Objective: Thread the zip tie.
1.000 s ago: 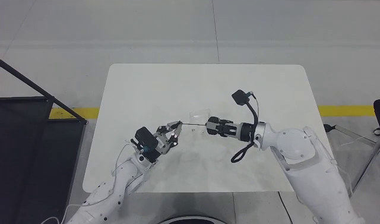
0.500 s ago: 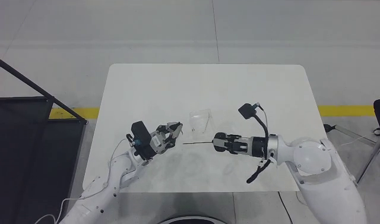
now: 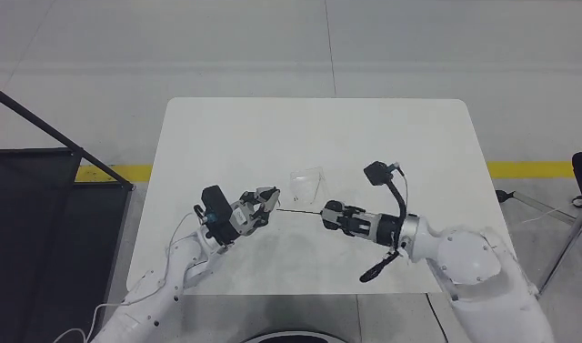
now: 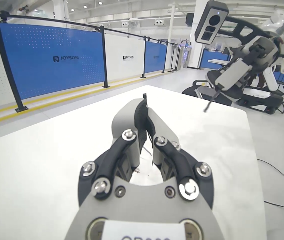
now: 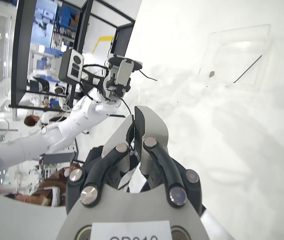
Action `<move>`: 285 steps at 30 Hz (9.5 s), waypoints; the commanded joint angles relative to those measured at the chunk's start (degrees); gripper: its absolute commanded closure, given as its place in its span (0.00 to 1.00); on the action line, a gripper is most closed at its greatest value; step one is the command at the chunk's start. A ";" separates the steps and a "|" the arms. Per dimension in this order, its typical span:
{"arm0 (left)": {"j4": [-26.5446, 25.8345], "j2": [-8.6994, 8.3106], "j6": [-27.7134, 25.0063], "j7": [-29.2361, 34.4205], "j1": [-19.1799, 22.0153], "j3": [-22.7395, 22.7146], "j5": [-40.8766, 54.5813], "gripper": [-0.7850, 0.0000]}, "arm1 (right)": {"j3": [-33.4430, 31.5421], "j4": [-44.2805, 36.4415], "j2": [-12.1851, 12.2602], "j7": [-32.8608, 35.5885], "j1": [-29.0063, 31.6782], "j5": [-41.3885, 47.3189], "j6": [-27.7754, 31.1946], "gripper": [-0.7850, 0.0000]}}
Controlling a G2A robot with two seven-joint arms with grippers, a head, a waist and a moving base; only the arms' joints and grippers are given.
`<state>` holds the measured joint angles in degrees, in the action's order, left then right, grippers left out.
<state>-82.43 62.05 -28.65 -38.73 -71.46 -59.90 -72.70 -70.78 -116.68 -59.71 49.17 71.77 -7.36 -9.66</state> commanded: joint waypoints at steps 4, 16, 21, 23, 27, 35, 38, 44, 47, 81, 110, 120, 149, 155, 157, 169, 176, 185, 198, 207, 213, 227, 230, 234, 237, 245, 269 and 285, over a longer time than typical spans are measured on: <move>0.00 0.00 0.00 0.00 0.00 0.00 0.00 1.00 | 2.12 -2.74 -1.02 -8.87 -0.18 3.01 -12.34 1.00; 0.00 0.00 0.00 0.00 0.00 0.00 0.00 1.00 | 5.27 -4.80 -2.04 -15.30 -1.08 3.32 -26.92 1.00; 0.00 0.00 0.00 0.00 0.00 0.00 0.00 1.00 | 5.27 -4.80 -2.04 -15.30 -1.08 3.32 -26.92 1.00; 0.00 0.00 0.00 0.00 0.00 0.00 0.00 1.00 | 5.27 -4.80 -2.04 -15.30 -1.08 3.32 -26.92 1.00; -1.02 0.14 1.37 1.32 -0.51 -0.27 0.59 1.00 | 5.82 -4.91 -2.06 -16.84 -0.20 2.08 -26.04 1.00; -0.71 0.55 2.87 2.49 -0.45 -1.15 1.22 1.00 | 6.97 -8.76 -2.90 -25.63 5.14 4.17 -29.74 1.00; -0.33 0.74 2.93 2.48 -0.31 -1.12 1.04 1.00 | 6.40 -9.43 -2.98 -25.66 6.27 5.67 -30.22 1.00; -0.02 1.09 2.94 2.85 0.09 -0.66 0.61 1.00 | 5.44 -9.60 -3.18 -25.57 7.24 8.50 -28.03 1.00; -0.02 1.09 2.94 2.85 0.09 -0.66 0.61 1.00 | 5.08 -9.19 -3.36 -25.68 7.08 10.08 -27.57 1.00; -0.02 1.09 2.94 2.85 0.09 -0.66 0.61 1.00 | 6.86 -6.32 -4.70 -25.39 1.93 13.90 -30.98 1.00; -0.02 1.09 2.94 2.85 0.09 -0.66 0.61 1.00 | 6.45 -6.21 -5.00 -24.89 1.42 14.81 -32.30 1.00; -0.02 1.09 2.94 2.85 0.09 -0.66 0.61 1.00 | 6.23 -5.96 -5.05 -24.41 0.96 15.01 -32.95 1.00; -0.02 1.09 2.94 2.85 0.09 -0.66 0.61 1.00 | 6.94 -5.02 -5.55 -25.16 -0.81 16.32 -34.60 1.00; -0.02 1.09 2.94 2.85 0.09 -0.66 0.61 1.00 | 6.90 -5.11 -5.62 -25.58 -0.47 16.56 -33.85 1.00; -0.02 1.09 2.94 2.85 0.09 -0.66 0.61 1.00 | 6.86 -5.12 -5.64 -25.66 -0.34 16.69 -33.72 1.00; -0.40 1.13 3.45 3.47 -0.12 -0.72 0.77 1.00 | 6.81 -4.99 -5.77 -25.86 -0.40 17.09 -33.20 1.00; -1.71 1.30 3.56 5.18 -0.74 -1.25 0.34 1.00 | 6.71 -4.85 -5.80 -25.72 -0.29 17.10 -32.26 1.00; -1.59 1.66 3.64 5.38 -0.80 -1.58 -0.28 1.00 | 5.75 -4.82 -5.81 -25.81 0.69 18.09 -30.36 1.00; -1.13 2.26 4.31 4.66 -1.08 -2.44 0.75 1.00 | 5.28 -5.62 -5.64 -25.48 2.11 17.16 -29.76 1.00; -1.27 2.58 4.06 4.79 -1.39 -2.77 0.43 1.00 | 5.79 -5.95 -5.58 -25.31 2.29 15.87 -30.56 1.00; -1.39 2.72 3.85 4.67 -1.70 -3.10 0.04 1.00 | 6.40 -5.65 -5.73 -25.33 1.35 15.80 -32.22 1.00; -1.66 3.04 3.26 4.66 -2.25 -3.75 -0.91 1.00 | 6.83 -5.12 -6.00 -25.55 0.27 16.49 -33.36 1.00; -1.71 3.12 3.20 4.73 -2.33 -3.87 -0.98 1.00 | 6.81 -5.12 -6.02 -25.66 0.30 16.50 -33.21 1.00; -1.70 3.26 3.34 4.71 -2.39 -4.04 -0.74 1.00 | 6.74 -5.12 -6.03 -25.67 0.33 16.47 -33.25 1.00; -1.68 3.35 3.29 4.72 -2.41 -4.14 -0.69 1.00 | 6.71 -5.15 -6.04 -25.71 0.34 16.49 -33.32 1.00; -1.67 3.55 3.04 4.90 -2.42 -4.42 -0.96 1.00 | 6.78 -4.97 -6.09 -25.53 -0.04 16.41 -33.61 1.00; -1.65 4.06 2.30 5.27 -2.38 -5.50 -1.25 1.00 | 7.19 -4.31 -6.33 -25.37 -1.52 16.79 -35.03 1.00; -1.22 4.47 2.15 5.24 -2.37 -5.66 -1.47 1.00 | 6.75 -4.78 -6.18 -24.94 -0.77 16.39 -34.60 1.00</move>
<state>-83.67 66.49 -26.49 -33.48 -73.82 -65.55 -74.13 -64.02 -121.43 -65.89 24.23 70.97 9.04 -44.27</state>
